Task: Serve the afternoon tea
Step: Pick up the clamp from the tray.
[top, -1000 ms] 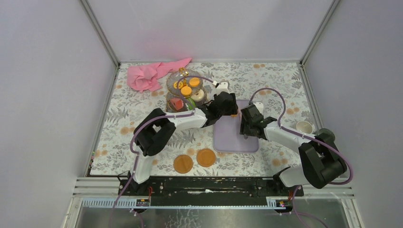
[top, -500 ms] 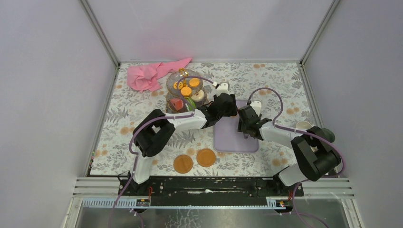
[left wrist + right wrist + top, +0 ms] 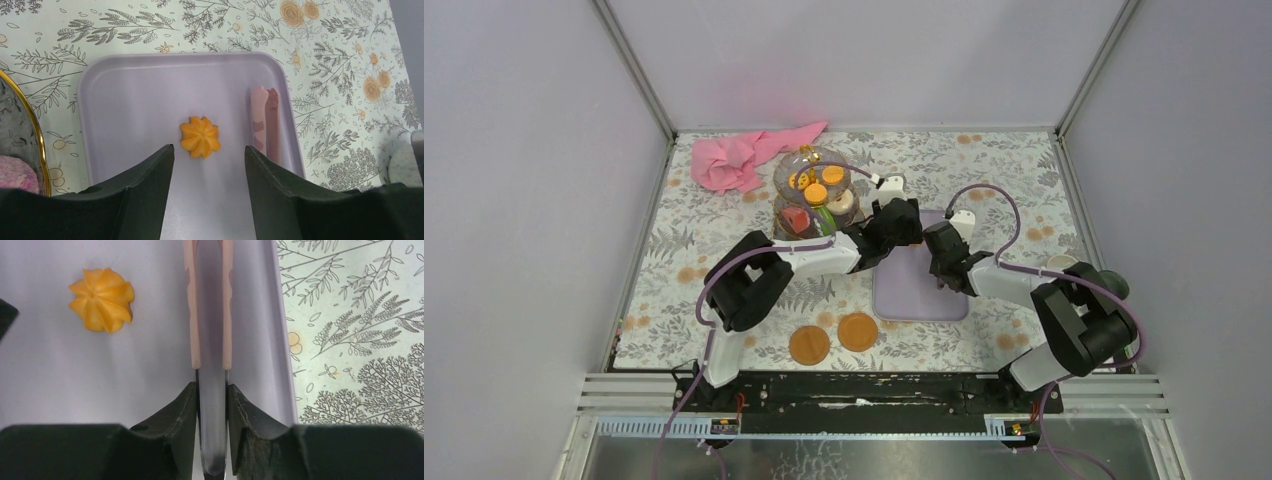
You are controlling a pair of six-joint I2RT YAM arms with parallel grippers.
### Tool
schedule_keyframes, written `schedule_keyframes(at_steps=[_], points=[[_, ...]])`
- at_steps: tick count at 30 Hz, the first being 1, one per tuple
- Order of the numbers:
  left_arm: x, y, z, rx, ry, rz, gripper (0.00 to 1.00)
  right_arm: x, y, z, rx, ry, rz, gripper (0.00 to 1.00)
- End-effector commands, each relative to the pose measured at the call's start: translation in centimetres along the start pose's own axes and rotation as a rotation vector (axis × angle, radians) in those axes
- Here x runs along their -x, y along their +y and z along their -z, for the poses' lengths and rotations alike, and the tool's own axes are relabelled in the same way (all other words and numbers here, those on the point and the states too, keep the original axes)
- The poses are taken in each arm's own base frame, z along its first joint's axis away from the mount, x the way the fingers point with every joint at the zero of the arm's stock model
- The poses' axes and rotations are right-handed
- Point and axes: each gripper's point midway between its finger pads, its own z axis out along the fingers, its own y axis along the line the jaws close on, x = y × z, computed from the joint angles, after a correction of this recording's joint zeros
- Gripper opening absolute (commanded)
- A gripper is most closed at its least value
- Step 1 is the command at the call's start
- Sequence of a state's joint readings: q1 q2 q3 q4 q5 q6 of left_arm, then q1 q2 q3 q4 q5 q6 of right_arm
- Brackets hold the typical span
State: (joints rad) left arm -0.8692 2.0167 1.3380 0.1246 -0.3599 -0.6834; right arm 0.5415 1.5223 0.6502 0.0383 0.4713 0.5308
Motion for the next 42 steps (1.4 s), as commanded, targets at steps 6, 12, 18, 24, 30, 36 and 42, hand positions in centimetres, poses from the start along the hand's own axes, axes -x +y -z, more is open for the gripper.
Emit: schedule_keyframes(at_steps=[6, 12, 18, 24, 30, 36, 42], points=[[2.0, -0.8, -0.5, 0.034, -0.076, 0.030, 0.62, 1.2, -1.0, 3.6, -0.003, 0.002, 0.002, 0.29], [1.1, -1.7, -1.8, 0.041, -0.064, 0.017, 0.62, 2.5, -0.8, 6.5, 0.045, 0.038, 0.023, 0.30], [0.3, -1.4, -3.3, 0.091, -0.057, 0.029, 0.62, 3.2, -0.6, 9.1, 0.107, 0.046, 0.018, 0.31], [-0.4, -0.9, -4.3, 0.137, -0.052, 0.050, 0.62, 3.7, -1.1, 10.8, 0.133, 0.024, 0.007, 0.31], [-0.4, -0.5, -5.0, 0.173, -0.072, 0.059, 0.62, 3.7, -1.0, 11.5, 0.160, 0.018, 0.001, 0.31], [-0.8, -0.3, -6.0, 0.185, -0.075, 0.062, 0.62, 3.5, -1.1, 11.8, 0.174, 0.021, -0.001, 0.31], [-1.5, -0.2, -6.9, 0.193, -0.064, 0.062, 0.62, 3.5, -1.2, 12.1, 0.183, 0.016, -0.006, 0.31]])
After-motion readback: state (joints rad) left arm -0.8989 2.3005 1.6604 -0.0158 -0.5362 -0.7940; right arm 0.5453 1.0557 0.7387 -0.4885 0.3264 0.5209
